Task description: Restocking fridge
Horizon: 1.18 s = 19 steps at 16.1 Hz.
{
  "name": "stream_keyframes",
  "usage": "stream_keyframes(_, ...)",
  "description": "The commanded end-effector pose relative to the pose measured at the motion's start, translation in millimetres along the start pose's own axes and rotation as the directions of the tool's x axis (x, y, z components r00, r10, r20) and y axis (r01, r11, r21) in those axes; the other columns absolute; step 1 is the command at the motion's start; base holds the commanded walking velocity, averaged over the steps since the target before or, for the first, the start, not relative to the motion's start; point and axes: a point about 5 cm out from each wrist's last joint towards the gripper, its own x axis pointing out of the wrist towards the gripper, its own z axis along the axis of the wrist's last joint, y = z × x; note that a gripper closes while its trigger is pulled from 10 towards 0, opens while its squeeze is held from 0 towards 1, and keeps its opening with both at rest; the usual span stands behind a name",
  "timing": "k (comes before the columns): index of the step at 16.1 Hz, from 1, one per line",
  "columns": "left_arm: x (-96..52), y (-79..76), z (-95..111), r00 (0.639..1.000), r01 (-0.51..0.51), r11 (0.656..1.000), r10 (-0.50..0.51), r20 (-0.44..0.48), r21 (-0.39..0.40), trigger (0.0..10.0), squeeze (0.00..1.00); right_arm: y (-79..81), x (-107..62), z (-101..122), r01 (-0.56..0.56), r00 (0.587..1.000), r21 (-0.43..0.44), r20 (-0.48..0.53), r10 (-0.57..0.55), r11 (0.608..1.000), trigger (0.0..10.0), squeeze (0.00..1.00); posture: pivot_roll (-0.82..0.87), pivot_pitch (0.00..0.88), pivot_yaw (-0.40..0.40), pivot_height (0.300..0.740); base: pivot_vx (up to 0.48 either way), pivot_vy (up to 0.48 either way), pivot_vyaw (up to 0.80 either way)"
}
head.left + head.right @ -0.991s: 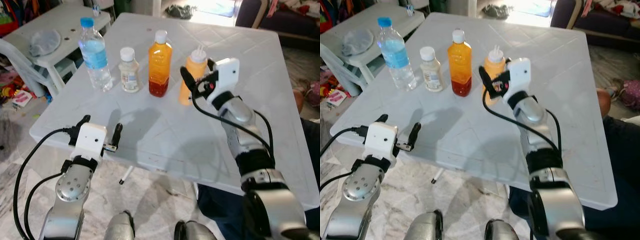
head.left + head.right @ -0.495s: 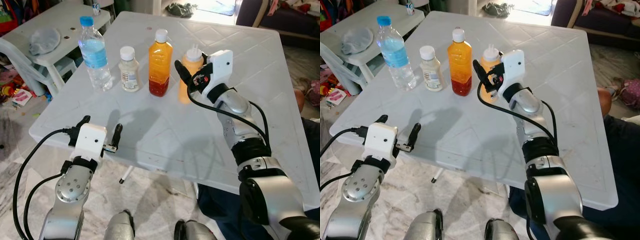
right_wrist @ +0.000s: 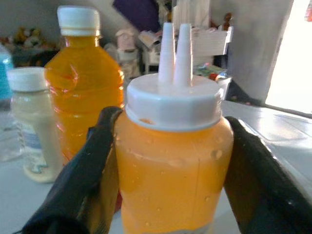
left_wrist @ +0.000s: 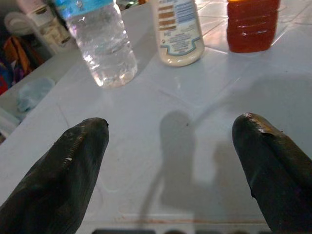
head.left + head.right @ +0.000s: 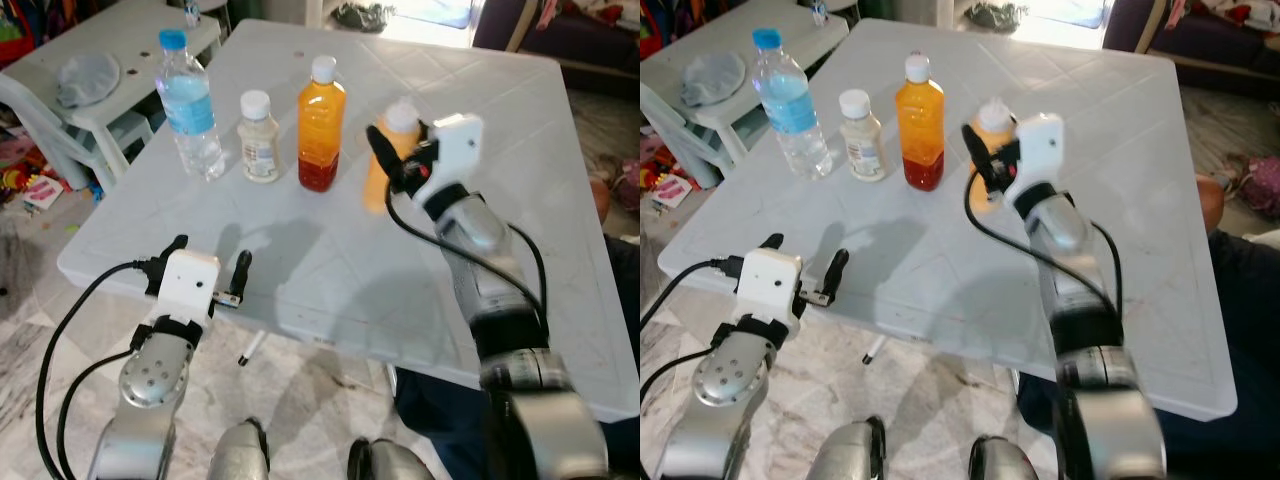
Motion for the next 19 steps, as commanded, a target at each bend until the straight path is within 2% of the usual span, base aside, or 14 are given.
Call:
stream_keyframes(1,-2.0,0.0,-5.0,0.999,-0.020,1.000,0.020,-0.030,-0.012,10.0,0.00,6.0,-7.9,4.5,0.010,1.000,0.017,0.010,-0.011,1.000,10.0,0.00,0.18,0.111,-0.017,0.740,0.000,0.000,0.00)
stream_keyframes(3,-2.2,-0.5,-7.7,0.999,-0.027,0.999,0.025,-0.039,-0.033,10.0,0.00,15.3,-19.3,4.6,0.023,1.000,0.029,0.021,-0.024,0.999,10.0,0.00,0.17,0.095,-0.018,0.740,0.000,0.000,0.00)
stream_keyframes(4,0.9,-1.4,-9.6,0.999,-0.027,0.999,0.026,-0.038,-0.036,10.0,0.00,23.1,-31.3,0.0,0.045,0.999,0.052,0.013,-0.045,0.998,8.4,0.00,0.16,0.068,-0.023,0.740,0.000,0.000,0.00)
stream_keyframes(5,8.6,-1.4,-7.7,0.999,-0.032,0.999,0.031,-0.021,-0.038,10.0,0.00,28.5,-40.8,-5.7,0.080,0.997,0.094,-0.007,-0.079,0.992,0.0,0.00,0.15,0.053,-0.026,0.740,0.000,0.000,0.00)
stream_keyframes(6,12.1,-0.7,-6.9,0.999,-0.037,0.999,0.036,-0.016,-0.039,10.0,0.00,31.1,-42.2,-6.5,0.082,0.997,0.097,-0.009,-0.081,0.992,0.0,0.00,0.14,0.041,-0.025,0.740,-0.244,0.000,0.00)
stream_keyframes(7,17.8,-0.2,-5.4,0.999,-0.041,0.998,0.041,-0.007,-0.041,10.0,0.00,34.8,-43.5,-6.6,0.087,0.996,0.100,-0.015,-0.086,0.991,7.2,0.00,0.14,0.031,-0.025,0.740,-0.285,0.000,0.00)
stream_keyframes(8,21.3,-1.6,-4.5,0.999,-0.036,0.999,0.036,0.000,-0.041,10.0,0.00,36.5,-43.8,-6.0,0.089,0.996,0.102,-0.021,-0.088,0.991,9.8,0.00,0.13,0.025,-0.025,0.740,-0.285,0.000,0.00)
stream_keyframes(13,29.6,-6.1,-3.4,0.999,-0.043,0.998,0.044,0.017,-0.051,10.0,0.00,40.9,-43.8,2.2,0.071,0.997,0.099,-0.034,-0.067,0.993,10.0,0.00,0.12,0.024,-0.035,0.740,-0.355,0.000,0.00)
stream_keyframes(19,34.3,-5.0,-0.2,0.998,-0.048,0.998,0.050,0.037,-0.040,10.0,0.00,50.4,-44.0,0.9,0.036,0.999,0.113,-0.041,-0.032,0.993,10.0,0.00,0.13,0.027,-0.032,0.740,-0.376,0.000,0.76)
